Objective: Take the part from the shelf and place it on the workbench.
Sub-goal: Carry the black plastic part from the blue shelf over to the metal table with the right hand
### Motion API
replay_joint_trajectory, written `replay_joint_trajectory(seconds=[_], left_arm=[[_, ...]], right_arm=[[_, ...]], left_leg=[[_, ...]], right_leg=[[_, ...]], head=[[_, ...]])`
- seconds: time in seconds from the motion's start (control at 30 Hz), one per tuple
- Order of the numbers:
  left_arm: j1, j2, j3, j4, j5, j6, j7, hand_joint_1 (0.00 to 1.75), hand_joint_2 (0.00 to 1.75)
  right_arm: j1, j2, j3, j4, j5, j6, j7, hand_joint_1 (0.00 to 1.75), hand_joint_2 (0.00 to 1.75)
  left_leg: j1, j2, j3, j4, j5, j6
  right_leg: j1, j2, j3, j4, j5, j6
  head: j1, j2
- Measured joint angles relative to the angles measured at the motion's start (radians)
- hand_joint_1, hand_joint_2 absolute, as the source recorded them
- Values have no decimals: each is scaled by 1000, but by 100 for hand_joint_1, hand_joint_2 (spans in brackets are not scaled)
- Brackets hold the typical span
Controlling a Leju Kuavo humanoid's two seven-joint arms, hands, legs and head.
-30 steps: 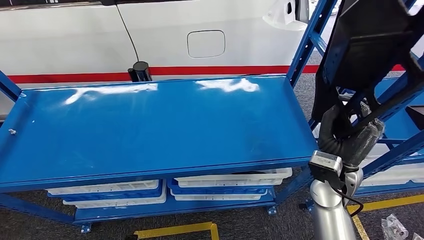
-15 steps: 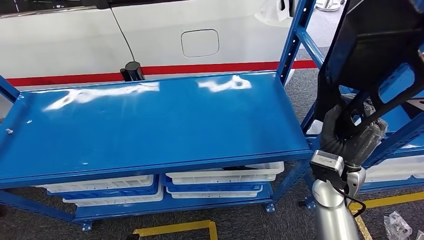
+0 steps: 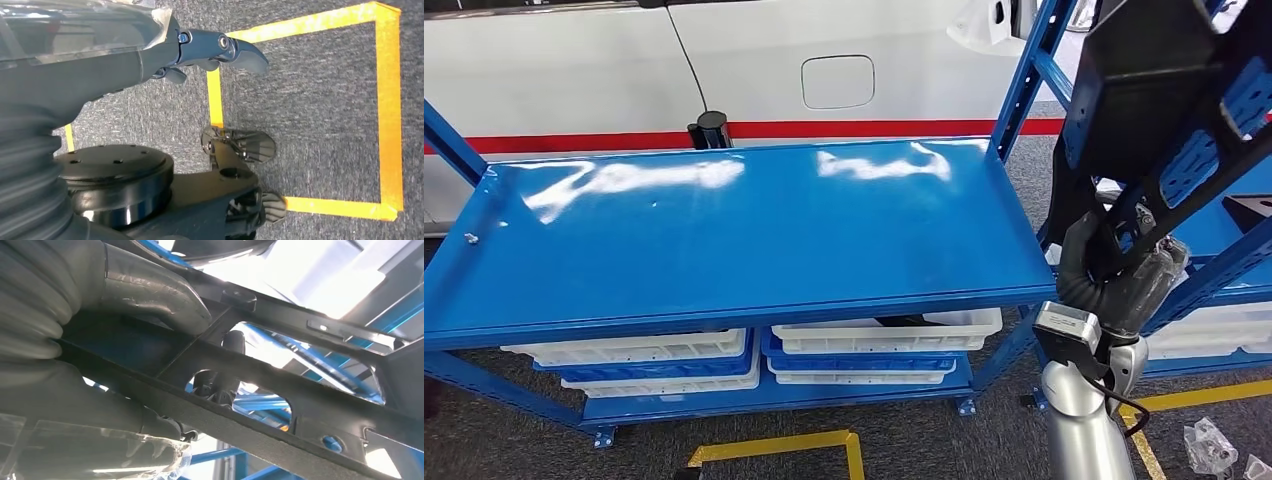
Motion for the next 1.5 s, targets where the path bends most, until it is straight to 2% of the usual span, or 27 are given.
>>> replay_joint_trajectory(seconds=[0.07,0.1,0.17,0.23,0.3,0.37,0.43,0.47,0.57,0.6,0.63,0.7,0.77,0.83,0.9,0.97,1.03,1.07,1.1,1.17,1.2,1.23,1.3,1.33,1.37,1.43,1.5], left_arm=[[-1,0,0,0,-1,0,1,0,175],[-1,0,0,0,-1,-1,1,0,175],[-1,0,0,0,-2,-1,3,0,175],[-1,0,0,0,-3,-1,4,0,175],[-2,-2,0,0,-4,-1,6,0,175],[-3,-4,0,0,-4,-1,8,0,175],[-3,-5,0,0,-2,0,10,0,175],[-3,-5,0,0,0,1,10,0,175],[-3,-4,0,0,6,4,10,0,175],[-3,-3,1,0,8,4,10,0,175],[-2,-3,1,0,9,5,10,0,175],[-1,-2,3,0,11,8,9,0,175],[-2,-2,4,0,12,11,7,0,175],[-4,-2,5,0,13,13,4,0,175],[-4,-3,7,0,16,14,3,0,175],[-4,-3,8,0,19,15,2,0,175],[-5,-3,8,0,20,15,2,0,175],[-5,-3,8,0,20,15,2,0,175],[-6,-3,8,0,20,15,2,0,175],[-5,-3,8,0,20,15,1,0,175],[-5,-3,8,0,20,15,1,0,175],[-5,-3,8,0,20,15,1,0,175],[-5,-4,8,0,20,15,1,0,175],[-5,-4,8,0,20,15,1,0,175],[-5,-5,8,0,20,15,1,0,175],[-4,-6,8,0,20,15,1,0,175],[-3,-5,8,0,20,15,1,0,175]], right_arm=[[3,-1,-1,0,2,-1,0,175,175],[6,-1,-1,0,2,-1,0,175,175],[13,-2,-2,0,2,-2,1,175,175],[16,-3,-4,-2,3,-2,2,175,175],[16,-3,-5,-7,5,-3,4,175,175],[15,-3,-5,-12,10,-1,5,175,175],[15,-3,-5,-12,14,3,7,175,175],[13,-2,-5,-12,15,5,8,175,175],[7,5,-3,-12,19,13,11,175,175],[5,8,-2,-12,20,15,12,175,175],[4,10,-2,-12,21,17,14,175,175],[2,13,-1,-11,24,21,17,175,175],[-3,17,0,-10,29,23,20,175,175],[-11,19,1,-10,33,24,21,175,175],[-14,20,2,-10,35,25,21,175,175],[-14,20,3,-10,36,25,21,175,175],[-14,19,4,-9,37,25,21,175,175],[-14,19,4,-9,37,25,21,175,175],[-14,19,4,-8,36,25,21,175,175],[-14,19,4,-7,36,25,21,175,175],[-14,19,4,-6,36,25,21,175,175],[-14,19,4,-6,35,25,21,175,175],[-18,19,4,-5,35,25,22,175,175],[-20,19,5,-5,36,25,22,175,175],[-22,20,5,-5,36,25,22,175,175],[-23,19,5,-5,36,25,22,175,175],[-25,21,5,-5,36,25,22,175,175]], left_leg=[[-1,3,-21,0,16,11],[-3,3,-32,0,24,12],[-6,4,-53,2,39,13],[-9,3,-68,2,52,11],[-12,3,-79,2,67,3],[-14,4,-83,1,81,-8],[-13,3,-87,2,87,-19],[-11,1,-94,14,70,-26],[0,-2,-143,158,-60,-46],[5,-2,-160,224,-94,-53],[10,-2,-167,271,-109,-60],[21,-1,-132,264,-81,-70],[30,-2,-39,138,-43,-80],[30,-5,22,37,-39,-77],[21,-8,21,19,-39,-60],[19,-5,7,13,-23,-34],[19,-2,-12,6,-1,-10],[17,-1,-24,6,9,-4],[15,-1,-37,6,19,-1],[10,0,-63,7,38,0],[9,0,-74,8,47,-1],[8,-1,-83,8,56,-2],[6,-1,-97,8,72,-9],[5,-1,-100,7,80,-14],[4,-1,-102,6,87,-19],[5,-1,-105,1,101,-31],[8,-2,-119,21,72,-43]], right_leg=[[0,0,-46,128,-80,-12],[0,0,-63,192,-109,-12],[2,0,-55,238,-123,-2],[5,0,30,129,-89,8],[15,0,133,-27,-68,0],[25,0,167,-90,-67,-14],[19,-2,155,-92,-54,-27],[13,-3,150,-95,-46,-37],[4,-6,123,-97,-15,-60],[4,-7,111,-95,-7,-60],[3,-7,98,-92,1,-57],[-1,-8,75,-82,12,-49],[-5,-8,54,-68,19,-40],[-3,-7,38,-56,28,-27],[-2,-7,29,-56,41,-8],[-5,-7,16,-49,38,5],[-6,-6,-17,17,-16,-3],[-4,-5,-40,80,-58,-10],[-3,-5,-59,149,-94,-12],[-1,-4,-66,232,-123,-5],[0,-4,-41,218,-112,1],[2,-4,4,164,-92,6],[10,-5,113,5,-71,0],[16,-4,150,-54,-69,-6],[21,-3,167,-86,-73,-12],[21,-2,161,-96,-64,-22],[11,-3,152,-101,-46,-39]], head=[[5,0],[5,0],[6,0],[6,0],[4,0],[4,0],[5,0],[4,0],[-4,0],[-5,0],[-5,0],[-6,0],[-7,0],[-9,0],[-10,0],[-11,0],[-8,0],[-6,0],[-4,0],[-3,0],[-3,0],[-2,0],[-3,0],[-3,0],[-4,0],[-5,0],[-7,0]])
